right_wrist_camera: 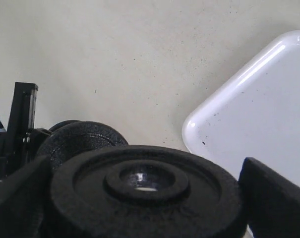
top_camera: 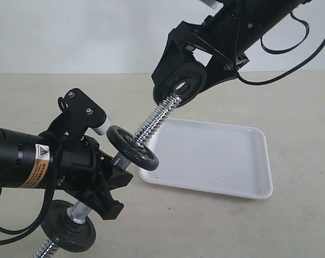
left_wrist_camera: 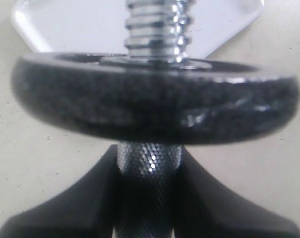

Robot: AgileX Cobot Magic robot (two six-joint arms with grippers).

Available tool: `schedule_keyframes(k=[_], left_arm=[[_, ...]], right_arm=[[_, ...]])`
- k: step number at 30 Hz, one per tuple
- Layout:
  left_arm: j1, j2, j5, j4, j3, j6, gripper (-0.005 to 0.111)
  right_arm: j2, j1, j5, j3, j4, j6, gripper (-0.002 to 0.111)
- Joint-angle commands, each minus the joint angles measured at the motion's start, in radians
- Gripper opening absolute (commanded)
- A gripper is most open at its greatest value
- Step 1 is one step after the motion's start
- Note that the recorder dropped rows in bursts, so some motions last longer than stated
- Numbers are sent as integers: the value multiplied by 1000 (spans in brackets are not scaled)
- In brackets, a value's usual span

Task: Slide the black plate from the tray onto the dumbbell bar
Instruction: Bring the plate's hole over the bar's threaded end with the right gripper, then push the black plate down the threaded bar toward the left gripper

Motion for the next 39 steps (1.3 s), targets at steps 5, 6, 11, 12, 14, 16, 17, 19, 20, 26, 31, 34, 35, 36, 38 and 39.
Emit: schedule_keyframes(k=[5, 6, 11, 12, 14, 16, 17, 19, 20, 26, 31, 34, 35, 36, 38, 39], left_arm=[[1, -55, 100, -35, -51, -32, 4], [1, -55, 112, -35, -51, -36, 4], [1, -55, 116, -35, -56, -38, 4], [1, -55, 125, -35, -58, -38, 4], [1, -55, 141, -35, -66, -45, 4], [1, -55, 132, -35, -74, -45, 4], [1, -55, 132, -35, -78, -54, 4], [1, -55, 129, -35, -87, -68, 4], [1, -55, 119, -35, -87, -68, 4], [-1, -55, 108, -35, -93, -68, 4], [-1, -55, 75, -35, -145, -88, 4], [-1, -55, 66, -35, -152, -90, 4], [-1, -55, 66, -35, -152, -90, 4], [-1, -55, 66, -35, -152, -90, 4], [-1, -55, 66, -35, -152, -90, 4], [-1, -55, 66, -35, -152, -90, 4]], right_arm=[[-27, -2, 18, -15, 106, 5, 0], [-27, -2, 18, -15, 106, 8, 0], [-27, -2, 18, -15, 106, 21, 0], [-27, -2, 18, -15, 106, 23, 0], [-27, -2, 18, -15, 106, 23, 0], [-27, -2, 18, -15, 106, 23, 0], [-27, -2, 18, -15, 106, 23, 0], [-27, -2, 18, -15, 108, 23, 0], [-27, -2, 18, -15, 108, 23, 0], [-27, 0, 18, -15, 142, 12, 0], [-27, 0, 18, -15, 144, 12, 0], [-27, 0, 18, -15, 146, 10, 0], [-27, 0, 18, -15, 151, 10, 0], [-27, 0, 18, -15, 156, 8, 0], [-27, 0, 18, -15, 165, 2, 0], [-27, 0, 18, -15, 172, 0, 0]])
